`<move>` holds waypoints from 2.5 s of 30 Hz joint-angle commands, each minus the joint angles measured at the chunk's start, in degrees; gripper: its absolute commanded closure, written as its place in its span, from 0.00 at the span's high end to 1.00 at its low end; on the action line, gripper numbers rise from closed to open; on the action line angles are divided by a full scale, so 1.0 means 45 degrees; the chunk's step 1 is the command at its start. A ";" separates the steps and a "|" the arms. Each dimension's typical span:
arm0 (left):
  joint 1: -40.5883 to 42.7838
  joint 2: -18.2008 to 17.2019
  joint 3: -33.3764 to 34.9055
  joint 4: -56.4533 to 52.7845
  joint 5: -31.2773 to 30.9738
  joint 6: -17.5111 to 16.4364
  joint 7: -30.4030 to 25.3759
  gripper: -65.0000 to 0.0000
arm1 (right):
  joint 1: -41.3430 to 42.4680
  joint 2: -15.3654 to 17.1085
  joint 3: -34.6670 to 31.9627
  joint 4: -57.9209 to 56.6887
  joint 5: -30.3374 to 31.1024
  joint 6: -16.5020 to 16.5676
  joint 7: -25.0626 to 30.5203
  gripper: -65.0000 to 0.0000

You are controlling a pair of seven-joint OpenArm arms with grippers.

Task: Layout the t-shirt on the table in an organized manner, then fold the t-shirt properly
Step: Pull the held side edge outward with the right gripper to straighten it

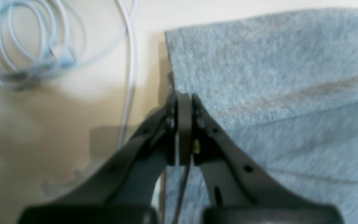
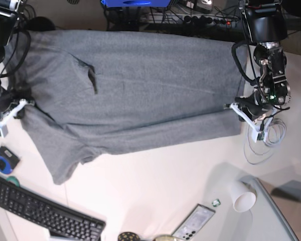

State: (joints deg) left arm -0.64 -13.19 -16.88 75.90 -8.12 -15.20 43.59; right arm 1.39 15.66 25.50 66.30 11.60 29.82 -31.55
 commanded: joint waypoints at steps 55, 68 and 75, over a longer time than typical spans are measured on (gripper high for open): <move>-0.0081 -0.0185 0.0011 0.0179 -0.0042 0.0008 -0.0183 0.00 | 0.6519 0.0769 -0.3292 -1.0153 0.0070 -0.0855 0.3563 0.43; -0.0081 -0.0185 0.0011 0.0179 -0.0042 0.0008 -0.0183 0.00 | 0.6519 0.0574 -0.3292 -1.0133 0.0070 -0.0855 0.3563 0.15; -0.0081 -0.0185 0.0011 0.0179 -0.0042 0.0008 -0.0183 0.00 | 0.6539 0.0515 -0.3292 -0.9821 0.0070 -0.0855 0.3583 0.00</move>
State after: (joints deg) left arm -0.14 -13.32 -16.67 75.85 -8.16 -15.20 43.57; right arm 29.43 17.12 10.83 21.32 11.92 25.71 -15.70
